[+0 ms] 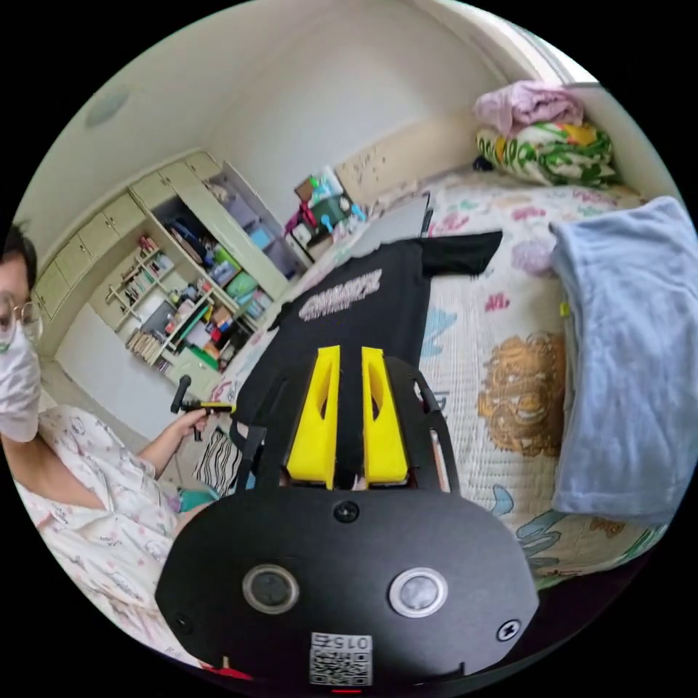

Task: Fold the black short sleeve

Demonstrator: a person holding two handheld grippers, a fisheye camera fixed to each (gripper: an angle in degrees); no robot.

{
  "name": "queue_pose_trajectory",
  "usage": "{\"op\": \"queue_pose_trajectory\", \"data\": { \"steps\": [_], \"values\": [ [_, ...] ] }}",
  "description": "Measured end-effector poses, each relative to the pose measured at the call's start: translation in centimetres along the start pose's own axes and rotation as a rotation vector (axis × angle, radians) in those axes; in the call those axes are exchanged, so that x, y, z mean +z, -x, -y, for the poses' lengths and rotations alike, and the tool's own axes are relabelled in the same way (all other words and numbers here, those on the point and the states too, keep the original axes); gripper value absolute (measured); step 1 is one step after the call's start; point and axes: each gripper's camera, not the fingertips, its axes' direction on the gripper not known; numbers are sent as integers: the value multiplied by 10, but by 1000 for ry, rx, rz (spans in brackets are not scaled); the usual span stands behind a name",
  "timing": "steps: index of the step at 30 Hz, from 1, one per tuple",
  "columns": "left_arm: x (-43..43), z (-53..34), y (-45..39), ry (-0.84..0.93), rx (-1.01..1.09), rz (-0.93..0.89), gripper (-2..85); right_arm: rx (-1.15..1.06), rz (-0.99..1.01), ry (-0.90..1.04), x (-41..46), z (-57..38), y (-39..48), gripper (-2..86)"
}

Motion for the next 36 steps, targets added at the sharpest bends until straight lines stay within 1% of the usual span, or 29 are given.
{"op": "queue_pose_trajectory", "data": {
  "steps": [2, 4, 11, 18, 20, 23, 26, 36],
  "values": [
    [0, 0, 0, -4, -5, 3, -5, 16, -82, 176, 59, 31, -26, 75],
    [0, -1, -1, -9, -10, 6, -5, 10, -171, 248, 89, 50, -39, 84],
    [1, 1, -4, -8, -7, 20, -5, 31, -152, 397, 170, 114, -114, 86],
    [5, 1, -8, -16, -4, 34, -5, 24, -207, 505, 228, 160, -173, 80],
    [6, 1, -9, -20, -5, 40, -5, 2, -226, 547, 248, 172, -192, 66],
    [9, 2, -10, -21, -5, 44, -5, 6, -260, 545, 260, 186, -219, 42],
    [12, 3, -11, -22, -3, 47, -5, 25, -246, 534, 267, 197, -250, 17],
    [23, 8, -14, -14, 8, 69, -5, 14, -300, 510, 288, 216, -320, -2]
  ]
}}
